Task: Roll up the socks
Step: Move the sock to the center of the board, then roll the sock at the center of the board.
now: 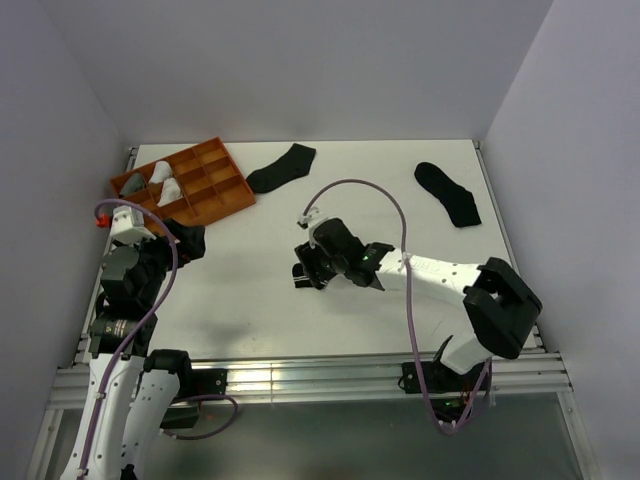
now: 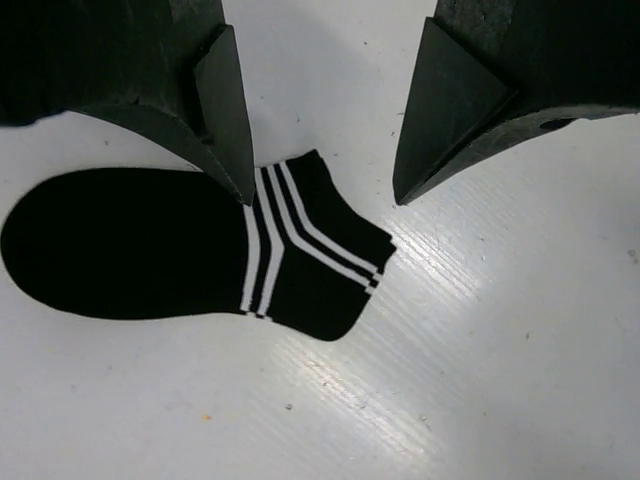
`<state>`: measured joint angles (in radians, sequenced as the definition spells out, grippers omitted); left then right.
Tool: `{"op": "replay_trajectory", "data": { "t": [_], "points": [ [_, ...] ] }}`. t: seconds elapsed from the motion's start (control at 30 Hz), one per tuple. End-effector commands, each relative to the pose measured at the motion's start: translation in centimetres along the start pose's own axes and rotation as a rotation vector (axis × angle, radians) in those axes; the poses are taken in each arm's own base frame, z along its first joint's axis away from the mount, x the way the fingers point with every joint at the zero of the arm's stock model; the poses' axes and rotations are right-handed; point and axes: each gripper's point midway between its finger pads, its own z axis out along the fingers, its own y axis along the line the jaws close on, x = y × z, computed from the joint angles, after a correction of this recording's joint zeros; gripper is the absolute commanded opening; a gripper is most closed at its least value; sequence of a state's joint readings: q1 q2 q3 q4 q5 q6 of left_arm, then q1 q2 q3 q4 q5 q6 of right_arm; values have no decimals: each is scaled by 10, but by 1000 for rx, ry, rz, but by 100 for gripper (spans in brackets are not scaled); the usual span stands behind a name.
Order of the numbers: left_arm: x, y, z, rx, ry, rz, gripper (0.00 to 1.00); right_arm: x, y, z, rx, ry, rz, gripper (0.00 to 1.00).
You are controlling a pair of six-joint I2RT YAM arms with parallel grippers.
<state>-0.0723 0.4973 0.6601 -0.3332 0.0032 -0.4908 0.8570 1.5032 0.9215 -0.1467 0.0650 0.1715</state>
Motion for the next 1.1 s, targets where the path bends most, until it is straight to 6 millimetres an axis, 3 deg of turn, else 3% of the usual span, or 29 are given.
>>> {"op": "replay_trajectory", "data": {
  "t": [0.0, 0.2, 0.37, 0.67, 1.07],
  "points": [
    [-8, -5, 2, 26, -28, 9, 99, -1, 12, 11, -20, -33, -124, 65],
    [-9, -6, 1, 31, -31, 9, 99, 14, 28, 33, -5, 23, -242, 66],
    [-9, -5, 1, 27, -31, 8, 99, 19, 30, 45, 35, 34, -312, 65],
    [-9, -5, 1, 23, -30, 8, 100, 13, 37, 50, 47, 6, -351, 64],
    [-6, -4, 4, 18, -17, 8, 100, 25, 46, 65, 7, 39, -348, 56]
  ]
}}
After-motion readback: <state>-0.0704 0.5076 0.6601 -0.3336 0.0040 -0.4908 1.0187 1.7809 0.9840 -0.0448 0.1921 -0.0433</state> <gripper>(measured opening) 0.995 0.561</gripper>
